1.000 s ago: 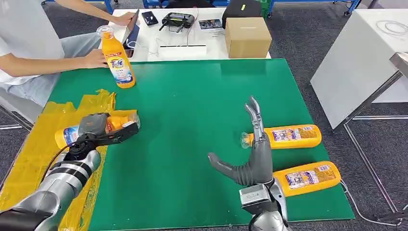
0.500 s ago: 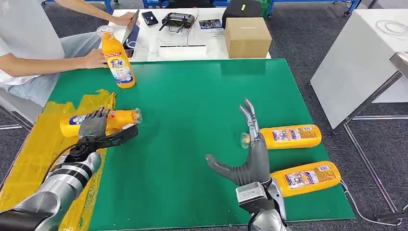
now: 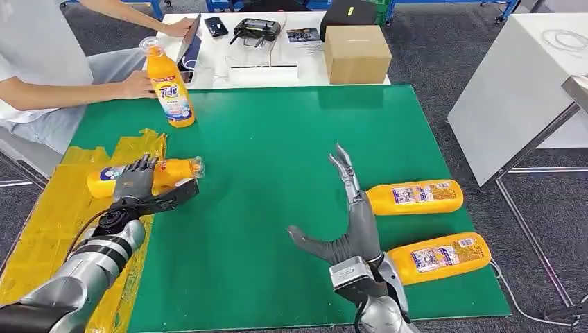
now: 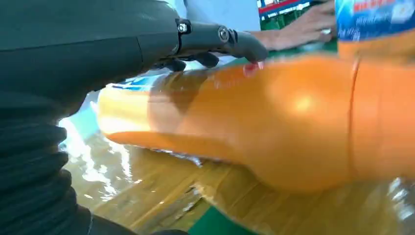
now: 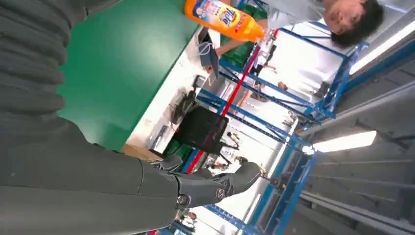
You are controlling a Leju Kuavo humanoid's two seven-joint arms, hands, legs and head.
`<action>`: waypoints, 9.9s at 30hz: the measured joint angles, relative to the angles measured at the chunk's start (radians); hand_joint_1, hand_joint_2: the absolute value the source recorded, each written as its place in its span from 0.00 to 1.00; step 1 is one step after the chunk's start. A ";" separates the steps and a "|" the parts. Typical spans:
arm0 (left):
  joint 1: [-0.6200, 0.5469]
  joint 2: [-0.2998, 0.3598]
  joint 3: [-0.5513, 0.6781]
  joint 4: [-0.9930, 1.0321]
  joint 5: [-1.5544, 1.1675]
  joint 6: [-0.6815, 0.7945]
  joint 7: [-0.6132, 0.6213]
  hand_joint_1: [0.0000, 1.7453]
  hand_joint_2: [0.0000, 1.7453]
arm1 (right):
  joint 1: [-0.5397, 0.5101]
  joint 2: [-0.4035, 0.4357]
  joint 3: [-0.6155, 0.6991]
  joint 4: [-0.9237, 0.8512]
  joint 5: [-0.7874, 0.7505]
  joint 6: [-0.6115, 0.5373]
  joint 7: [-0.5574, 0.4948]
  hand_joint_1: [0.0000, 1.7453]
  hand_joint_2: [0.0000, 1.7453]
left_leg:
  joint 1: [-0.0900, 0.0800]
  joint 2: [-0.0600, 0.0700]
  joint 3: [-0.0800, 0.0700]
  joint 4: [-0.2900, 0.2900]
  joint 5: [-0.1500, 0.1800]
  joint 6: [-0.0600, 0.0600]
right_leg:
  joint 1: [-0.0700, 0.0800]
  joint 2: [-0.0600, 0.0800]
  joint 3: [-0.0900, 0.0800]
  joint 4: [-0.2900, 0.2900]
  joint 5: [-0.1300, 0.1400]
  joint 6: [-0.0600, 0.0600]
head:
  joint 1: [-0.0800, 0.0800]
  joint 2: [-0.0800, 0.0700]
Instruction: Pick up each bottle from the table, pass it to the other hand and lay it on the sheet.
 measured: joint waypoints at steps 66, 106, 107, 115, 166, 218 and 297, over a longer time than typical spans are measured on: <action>0.620 -0.111 0.033 -1.058 1.039 -0.236 -0.383 0.00 1.00 | -0.021 -0.303 -0.261 0.119 0.575 -0.003 0.272 0.00 1.00 | -0.001 -0.005 -0.001 0.000 0.000 0.001 | 0.000 -0.002 0.000 -0.001 0.000 0.001 | -0.001 0.000; 0.560 -0.123 0.035 -1.000 1.058 -0.235 -0.387 0.00 1.00 | -0.201 -0.570 -0.209 0.398 0.575 0.240 0.173 0.00 1.00 | -0.002 -0.005 -0.001 0.001 0.000 0.001 | -0.002 -0.002 0.000 -0.001 0.000 0.001 | 0.000 0.000; 0.559 -0.123 0.035 -0.998 1.058 -0.234 -0.387 0.00 1.00 | -0.203 -0.570 -0.207 0.400 0.575 0.240 0.174 0.00 1.00 | -0.002 -0.005 -0.001 0.001 0.000 0.001 | -0.002 -0.002 0.000 -0.001 0.000 0.001 | 0.000 0.000; 0.555 -0.124 0.035 -0.997 1.080 -0.225 -0.387 0.00 1.00 | -0.257 -0.570 -0.177 0.468 0.596 0.244 0.201 0.00 1.00 | -0.002 -0.005 -0.001 0.001 0.000 0.001 | -0.002 -0.002 0.000 -0.001 0.000 0.001 | -0.001 0.000; 0.521 -0.124 0.034 -0.976 1.130 -0.226 -0.387 0.00 1.00 | -0.532 -0.509 -0.059 0.952 0.620 0.319 0.216 0.00 1.00 | -0.002 -0.005 -0.001 0.001 0.000 0.001 | -0.002 -0.002 0.000 -0.001 0.000 0.001 | -0.001 0.000; 0.537 -0.124 -0.042 -0.950 1.109 -0.202 -0.354 0.00 1.00 | -0.253 -0.141 -0.320 0.557 0.119 -0.029 0.085 1.00 1.00 | 0.000 -0.006 -0.002 0.001 0.001 0.001 | 0.000 -0.005 0.000 -0.001 0.000 0.000 | 0.000 0.000; 0.444 -0.130 -0.242 -0.944 1.290 -0.351 -0.363 0.00 1.00 | -0.316 0.116 0.084 0.724 -0.071 0.274 0.016 1.00 1.00 | 0.000 -0.005 -0.002 0.000 0.001 0.001 | 0.000 -0.005 0.000 0.000 0.000 0.000 | 0.000 0.000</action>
